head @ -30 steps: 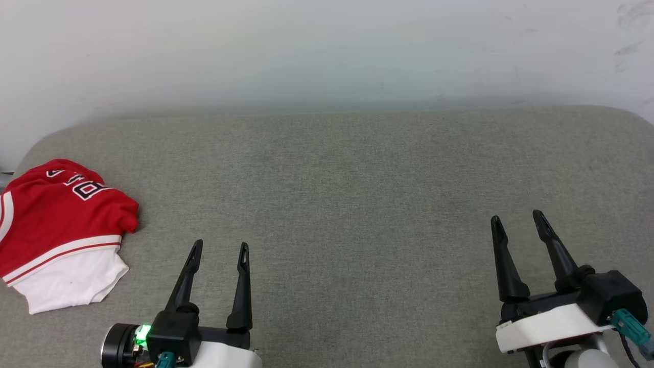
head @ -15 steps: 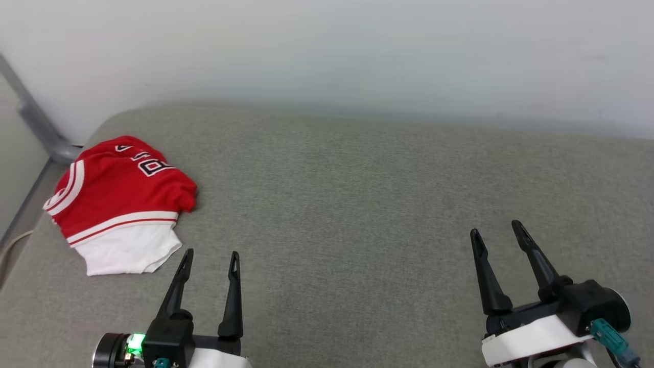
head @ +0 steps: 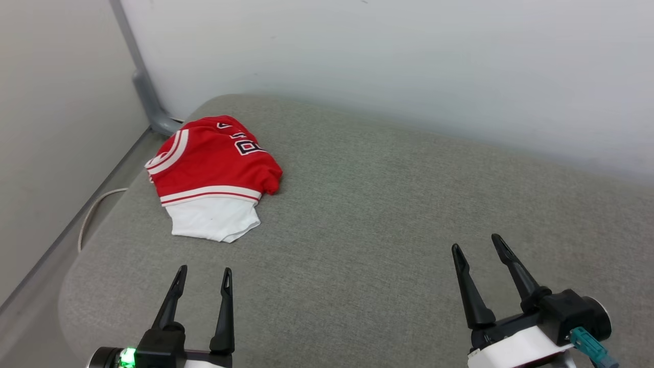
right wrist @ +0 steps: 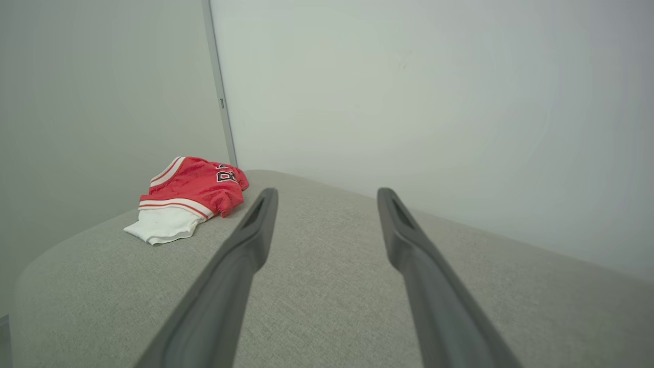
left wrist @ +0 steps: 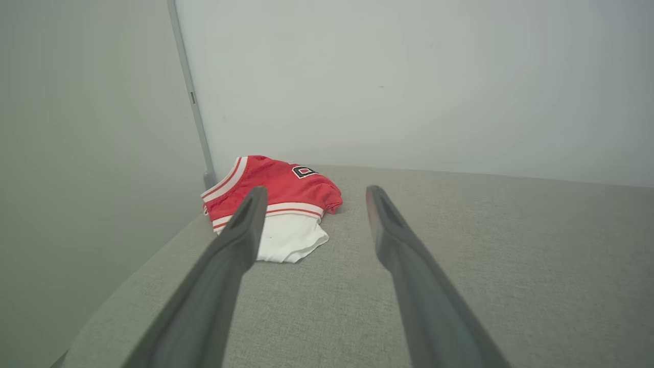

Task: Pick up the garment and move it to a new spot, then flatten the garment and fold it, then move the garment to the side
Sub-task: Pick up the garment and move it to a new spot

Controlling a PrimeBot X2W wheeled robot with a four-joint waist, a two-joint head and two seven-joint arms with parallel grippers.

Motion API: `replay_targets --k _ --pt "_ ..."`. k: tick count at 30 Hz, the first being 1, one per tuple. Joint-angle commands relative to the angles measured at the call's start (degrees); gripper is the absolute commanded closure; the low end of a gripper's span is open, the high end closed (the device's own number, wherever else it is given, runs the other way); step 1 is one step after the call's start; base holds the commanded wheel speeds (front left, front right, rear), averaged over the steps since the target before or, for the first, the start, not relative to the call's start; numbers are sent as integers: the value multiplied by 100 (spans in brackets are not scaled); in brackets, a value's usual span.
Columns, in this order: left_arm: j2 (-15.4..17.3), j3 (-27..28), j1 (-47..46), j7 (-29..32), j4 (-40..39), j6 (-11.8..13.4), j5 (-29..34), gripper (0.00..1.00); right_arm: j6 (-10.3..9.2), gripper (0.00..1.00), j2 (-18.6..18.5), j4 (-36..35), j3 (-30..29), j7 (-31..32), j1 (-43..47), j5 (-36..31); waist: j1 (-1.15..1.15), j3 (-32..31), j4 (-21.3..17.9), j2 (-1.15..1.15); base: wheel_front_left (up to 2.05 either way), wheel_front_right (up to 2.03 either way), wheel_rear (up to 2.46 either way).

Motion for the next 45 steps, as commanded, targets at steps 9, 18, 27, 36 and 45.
replay_targets --k 9,18,27,36,45 --pt "-15 112 135 -14 50 -171 -2 0 -6 0 9 43 120 -12 117 70 1 -148 472 0 0 0 0" --pt "-49 348 106 -14 90 -347 -204 0 -6 0 8 103 214 -12 3 35 1 -47 395 0 0 0 0" --pt "366 664 -1080 -14 643 -765 -441 0 -6 0 6 -137 86 -12 -420 -463 1 944 39 0 0 0 0" --pt "1412 411 -3268 966 1985 -893 -1908 0 -6 0 -169 -472 36 -12 -874 -812 1 2109 -342 0 0 0 0" --pt "2499 -251 -4522 3255 2605 -887 -3801 0 -6 0 -207 -850 -64 -12 -1142 -768 1 2900 -679 0 0 0 0"
